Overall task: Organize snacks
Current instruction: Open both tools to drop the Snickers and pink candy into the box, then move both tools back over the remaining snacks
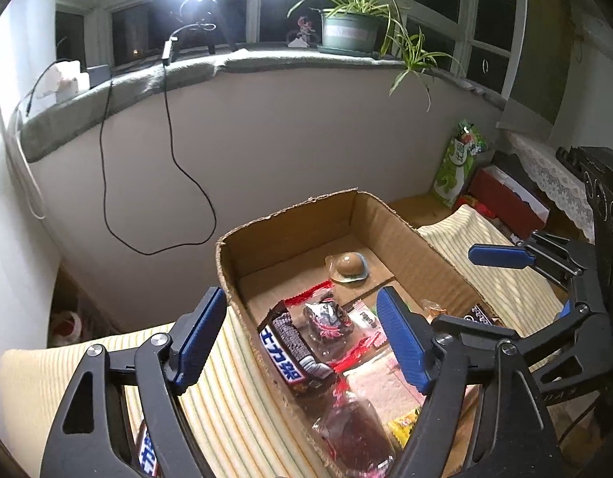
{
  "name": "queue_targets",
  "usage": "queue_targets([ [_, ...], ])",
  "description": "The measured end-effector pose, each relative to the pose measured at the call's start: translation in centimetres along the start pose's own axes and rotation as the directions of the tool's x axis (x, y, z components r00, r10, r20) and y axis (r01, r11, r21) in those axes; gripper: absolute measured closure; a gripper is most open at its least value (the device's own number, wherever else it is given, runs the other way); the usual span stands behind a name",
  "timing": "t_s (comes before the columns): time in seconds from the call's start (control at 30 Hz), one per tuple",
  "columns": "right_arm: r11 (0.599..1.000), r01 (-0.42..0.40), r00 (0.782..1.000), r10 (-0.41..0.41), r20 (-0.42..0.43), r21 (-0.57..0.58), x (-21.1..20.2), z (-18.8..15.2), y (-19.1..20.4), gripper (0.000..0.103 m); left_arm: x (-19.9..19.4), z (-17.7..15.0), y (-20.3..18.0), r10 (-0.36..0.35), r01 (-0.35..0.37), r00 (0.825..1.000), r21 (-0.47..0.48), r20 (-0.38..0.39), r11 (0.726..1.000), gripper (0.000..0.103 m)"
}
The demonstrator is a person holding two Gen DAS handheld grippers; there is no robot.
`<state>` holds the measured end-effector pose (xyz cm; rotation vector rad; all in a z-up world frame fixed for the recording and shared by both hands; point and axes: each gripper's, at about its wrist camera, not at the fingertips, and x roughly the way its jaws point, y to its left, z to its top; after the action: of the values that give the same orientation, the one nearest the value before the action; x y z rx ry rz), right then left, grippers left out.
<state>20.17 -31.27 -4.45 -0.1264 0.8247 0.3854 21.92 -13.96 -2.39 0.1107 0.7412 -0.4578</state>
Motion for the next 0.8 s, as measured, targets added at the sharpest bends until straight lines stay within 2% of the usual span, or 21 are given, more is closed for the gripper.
queue_targets([
  [0.57, 0.999, -0.047, 0.995, 0.048, 0.086, -0.013, -4.9, -1.4, 5.0, 0.017, -6.3, -2.2, 0.6, 0.047, -0.049, 0.995, 0.025, 0.084, 0.998, 0.025],
  [0.8, 0.995, -0.09, 0.989, 0.094, 0.116, -0.035, -6.5, -2.9, 8.4, 0.017, -9.1, -4.6, 3.1, 0.074, -0.071, 0.992, -0.04, 0.103, 0.997, 0.025],
])
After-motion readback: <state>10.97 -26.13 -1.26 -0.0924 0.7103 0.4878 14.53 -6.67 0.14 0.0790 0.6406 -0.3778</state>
